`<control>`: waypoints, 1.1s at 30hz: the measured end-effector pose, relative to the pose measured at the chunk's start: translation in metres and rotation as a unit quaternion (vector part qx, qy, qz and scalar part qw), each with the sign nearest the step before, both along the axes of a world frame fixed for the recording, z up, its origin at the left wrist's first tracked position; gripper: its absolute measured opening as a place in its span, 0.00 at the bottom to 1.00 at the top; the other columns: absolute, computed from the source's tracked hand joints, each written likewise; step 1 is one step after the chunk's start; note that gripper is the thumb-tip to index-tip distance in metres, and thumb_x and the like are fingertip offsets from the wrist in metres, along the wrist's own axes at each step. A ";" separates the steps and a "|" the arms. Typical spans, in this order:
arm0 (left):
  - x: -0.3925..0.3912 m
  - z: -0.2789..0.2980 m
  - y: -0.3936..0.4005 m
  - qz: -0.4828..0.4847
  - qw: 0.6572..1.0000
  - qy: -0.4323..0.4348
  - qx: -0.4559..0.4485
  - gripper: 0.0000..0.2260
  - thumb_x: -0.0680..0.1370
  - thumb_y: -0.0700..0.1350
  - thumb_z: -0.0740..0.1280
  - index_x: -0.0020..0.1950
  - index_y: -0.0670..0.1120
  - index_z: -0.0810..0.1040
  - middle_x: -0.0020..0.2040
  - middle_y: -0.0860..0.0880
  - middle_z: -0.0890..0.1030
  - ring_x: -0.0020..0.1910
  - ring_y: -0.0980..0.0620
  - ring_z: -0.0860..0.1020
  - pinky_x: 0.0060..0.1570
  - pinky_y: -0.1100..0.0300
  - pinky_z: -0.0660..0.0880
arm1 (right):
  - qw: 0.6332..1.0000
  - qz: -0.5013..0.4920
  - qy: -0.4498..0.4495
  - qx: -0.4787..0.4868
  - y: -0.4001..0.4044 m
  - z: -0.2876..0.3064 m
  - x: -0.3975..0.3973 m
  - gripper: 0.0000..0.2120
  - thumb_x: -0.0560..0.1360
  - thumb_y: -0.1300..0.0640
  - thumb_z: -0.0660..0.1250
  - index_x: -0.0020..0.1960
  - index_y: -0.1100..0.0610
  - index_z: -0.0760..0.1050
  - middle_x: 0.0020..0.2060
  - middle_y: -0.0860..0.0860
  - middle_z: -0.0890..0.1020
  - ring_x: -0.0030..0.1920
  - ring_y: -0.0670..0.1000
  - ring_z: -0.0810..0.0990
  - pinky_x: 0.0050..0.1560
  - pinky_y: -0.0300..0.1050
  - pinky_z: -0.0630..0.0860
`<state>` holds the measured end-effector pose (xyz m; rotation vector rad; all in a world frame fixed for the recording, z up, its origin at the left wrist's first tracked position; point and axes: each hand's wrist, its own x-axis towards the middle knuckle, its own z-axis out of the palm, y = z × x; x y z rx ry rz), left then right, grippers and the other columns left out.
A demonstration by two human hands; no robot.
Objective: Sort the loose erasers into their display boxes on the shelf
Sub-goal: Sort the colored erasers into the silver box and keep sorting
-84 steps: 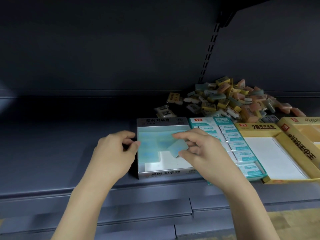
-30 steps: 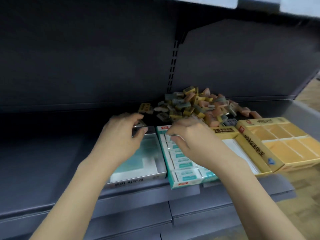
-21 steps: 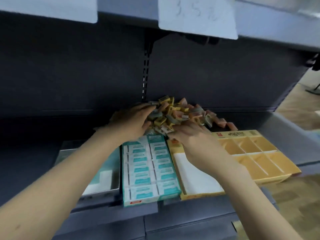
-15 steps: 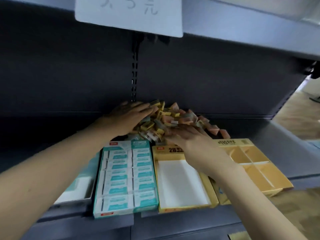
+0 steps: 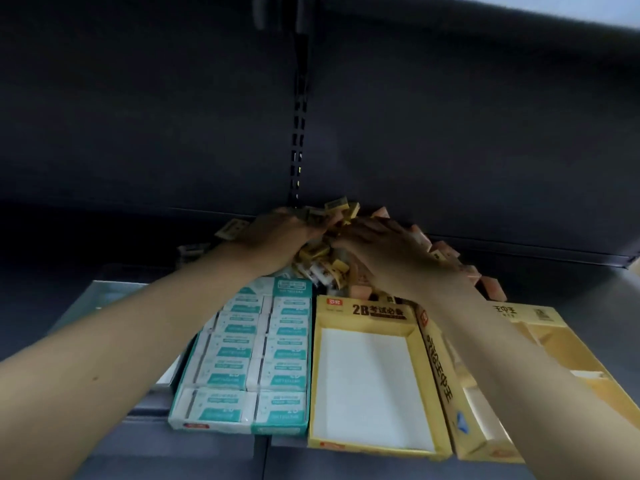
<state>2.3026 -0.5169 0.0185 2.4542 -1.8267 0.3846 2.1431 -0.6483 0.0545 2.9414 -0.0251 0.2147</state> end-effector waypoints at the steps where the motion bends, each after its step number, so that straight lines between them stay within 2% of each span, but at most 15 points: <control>1: -0.005 0.004 0.000 0.008 1.000 -0.026 -0.001 0.24 0.77 0.57 0.40 0.74 0.63 0.53 0.65 0.47 0.74 0.61 0.43 0.71 0.55 0.54 0.70 | 1.000 0.017 0.008 -0.004 -0.001 -0.002 0.004 0.26 0.78 0.59 0.59 0.74 0.45 0.58 0.73 0.46 0.61 0.74 0.49 0.55 0.71 0.47 0.49; 2: -0.010 0.009 0.002 0.022 0.999 -0.033 -0.007 0.23 0.78 0.56 0.40 0.74 0.62 0.53 0.65 0.48 0.75 0.61 0.43 0.70 0.57 0.55 0.69 | 1.000 0.018 0.012 -0.004 -0.004 -0.005 0.007 0.26 0.78 0.58 0.60 0.73 0.45 0.59 0.73 0.46 0.62 0.73 0.49 0.56 0.71 0.47 0.51; 4: -0.015 0.012 0.007 0.034 0.998 -0.041 -0.028 0.19 0.81 0.50 0.49 0.73 0.57 0.61 0.66 0.49 0.74 0.63 0.46 0.70 0.63 0.56 0.63 | 1.000 0.013 0.021 -0.005 -0.006 -0.004 0.010 0.26 0.77 0.57 0.62 0.73 0.45 0.60 0.72 0.46 0.63 0.72 0.49 0.58 0.70 0.46 0.53; 6: -0.016 0.019 0.016 0.057 0.997 -0.054 -0.022 0.17 0.81 0.45 0.55 0.70 0.53 0.67 0.67 0.51 0.72 0.64 0.50 0.70 0.64 0.57 0.57 | 0.999 0.023 0.025 -0.002 -0.003 0.002 0.012 0.27 0.76 0.57 0.63 0.72 0.45 0.61 0.72 0.46 0.64 0.72 0.49 0.59 0.70 0.46 0.55; 10: -0.013 0.022 0.035 0.077 0.994 -0.062 -0.038 0.18 0.80 0.44 0.57 0.70 0.54 0.67 0.67 0.54 0.71 0.63 0.52 0.70 0.60 0.58 0.54 | 0.997 -0.012 0.070 0.025 0.006 0.010 0.011 0.29 0.75 0.58 0.63 0.73 0.43 0.59 0.73 0.44 0.61 0.73 0.49 0.56 0.68 0.46 0.56; 12: -0.010 0.020 0.041 0.084 0.994 -0.050 -0.049 0.20 0.80 0.44 0.59 0.71 0.54 0.65 0.66 0.54 0.70 0.62 0.51 0.70 0.61 0.58 0.54 | 0.998 -0.004 0.067 0.016 0.007 0.009 0.016 0.29 0.75 0.58 0.64 0.72 0.43 0.60 0.73 0.46 0.63 0.72 0.50 0.58 0.69 0.47 0.56; 17: -0.011 0.016 0.055 0.105 0.991 -0.010 -0.081 0.20 0.79 0.46 0.61 0.71 0.52 0.66 0.63 0.50 0.70 0.60 0.47 0.71 0.60 0.55 0.56 | 0.998 -0.041 0.036 0.020 0.007 0.003 0.019 0.26 0.76 0.56 0.63 0.71 0.44 0.60 0.71 0.49 0.64 0.70 0.54 0.62 0.67 0.49 0.63; 20: -0.012 0.016 0.065 0.109 0.988 0.032 -0.108 0.19 0.79 0.46 0.61 0.70 0.52 0.67 0.63 0.50 0.69 0.59 0.48 0.72 0.60 0.55 0.59 | 0.998 -0.052 -0.041 -0.002 0.018 0.005 0.016 0.22 0.78 0.52 0.59 0.71 0.45 0.62 0.69 0.50 0.64 0.69 0.55 0.63 0.66 0.49 0.60; 24: -0.009 0.016 0.087 0.106 0.980 0.113 -0.126 0.19 0.77 0.45 0.64 0.69 0.51 0.69 0.62 0.50 0.70 0.57 0.47 0.74 0.53 0.56 0.69 | 0.985 -0.067 -0.063 0.144 0.052 0.003 0.016 0.18 0.78 0.56 0.60 0.67 0.51 0.67 0.68 0.51 0.62 0.63 0.54 0.68 0.56 0.45 0.68; 27: 0.000 0.014 0.111 0.106 0.974 0.147 -0.135 0.19 0.75 0.42 0.67 0.66 0.49 0.73 0.61 0.48 0.71 0.56 0.46 0.75 0.53 0.52 0.72 | 0.976 -0.063 -0.062 0.199 0.077 -0.001 0.024 0.14 0.75 0.59 0.63 0.61 0.56 0.70 0.65 0.52 0.64 0.60 0.52 0.70 0.50 0.40 0.64; 30: 0.012 0.014 0.137 0.108 0.967 0.169 -0.154 0.17 0.73 0.40 0.69 0.62 0.46 0.76 0.59 0.47 0.73 0.55 0.46 0.75 0.54 0.55 0.71 | 0.972 -0.080 -0.072 0.209 0.100 -0.002 0.035 0.13 0.74 0.61 0.63 0.58 0.58 0.71 0.62 0.54 0.67 0.59 0.53 0.70 0.43 0.36 0.57; 33: 0.023 0.014 0.165 0.108 0.964 0.176 -0.169 0.16 0.71 0.40 0.72 0.57 0.44 0.77 0.55 0.47 0.75 0.52 0.46 0.75 0.51 0.57 0.71 | 0.972 -0.075 -0.085 0.207 0.122 -0.005 0.046 0.12 0.73 0.61 0.64 0.56 0.59 0.73 0.59 0.55 0.70 0.60 0.54 0.69 0.44 0.33 0.57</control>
